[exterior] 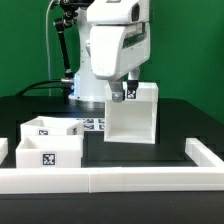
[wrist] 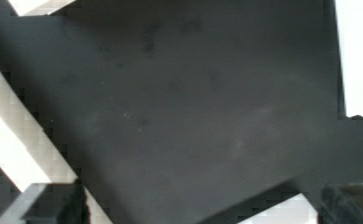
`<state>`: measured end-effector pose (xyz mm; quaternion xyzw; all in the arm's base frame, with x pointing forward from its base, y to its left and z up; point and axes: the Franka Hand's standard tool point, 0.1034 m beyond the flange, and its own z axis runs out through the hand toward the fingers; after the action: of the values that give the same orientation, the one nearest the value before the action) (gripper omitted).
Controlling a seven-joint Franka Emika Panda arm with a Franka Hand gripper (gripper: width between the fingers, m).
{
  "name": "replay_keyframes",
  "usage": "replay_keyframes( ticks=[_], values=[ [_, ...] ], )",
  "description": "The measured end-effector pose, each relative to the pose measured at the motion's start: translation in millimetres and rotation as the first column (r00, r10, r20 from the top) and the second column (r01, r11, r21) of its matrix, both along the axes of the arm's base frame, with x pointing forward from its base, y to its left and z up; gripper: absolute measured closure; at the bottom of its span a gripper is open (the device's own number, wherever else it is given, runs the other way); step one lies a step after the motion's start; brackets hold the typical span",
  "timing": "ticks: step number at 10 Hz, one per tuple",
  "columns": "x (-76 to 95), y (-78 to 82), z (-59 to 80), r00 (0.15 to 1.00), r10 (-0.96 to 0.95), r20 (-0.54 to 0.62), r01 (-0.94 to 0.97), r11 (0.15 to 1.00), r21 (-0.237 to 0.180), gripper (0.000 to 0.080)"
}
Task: Assemble drawer
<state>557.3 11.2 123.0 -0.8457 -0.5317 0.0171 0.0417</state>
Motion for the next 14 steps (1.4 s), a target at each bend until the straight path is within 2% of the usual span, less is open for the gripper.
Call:
replay_keyframes(
  ticks=[6, 7, 9, 11, 14],
  values=[
    [-2.0, -0.5, -1.2, 1.000, 0.004, -0.012, -0.004, 1.000, 0.009, 0.0150],
    [-2.7, -0.6, -1.3, 0.999, -0.030, -0.010, 0.030, 1.000, 0.006, 0.0150],
    [-15.9, -0.1, -0.9, 0.982, -0.189, 0.008, 0.189, 0.982, -0.010, 0.0150],
    [-23.6, 9.1, -4.9, 0.887, -0.462, -0.014, 0.461, 0.887, -0.036, 0.0150],
    [-24.5, 12.0, -6.8, 0.776, -0.631, -0.013, 0.630, 0.775, -0.051, 0.0150]
  ],
)
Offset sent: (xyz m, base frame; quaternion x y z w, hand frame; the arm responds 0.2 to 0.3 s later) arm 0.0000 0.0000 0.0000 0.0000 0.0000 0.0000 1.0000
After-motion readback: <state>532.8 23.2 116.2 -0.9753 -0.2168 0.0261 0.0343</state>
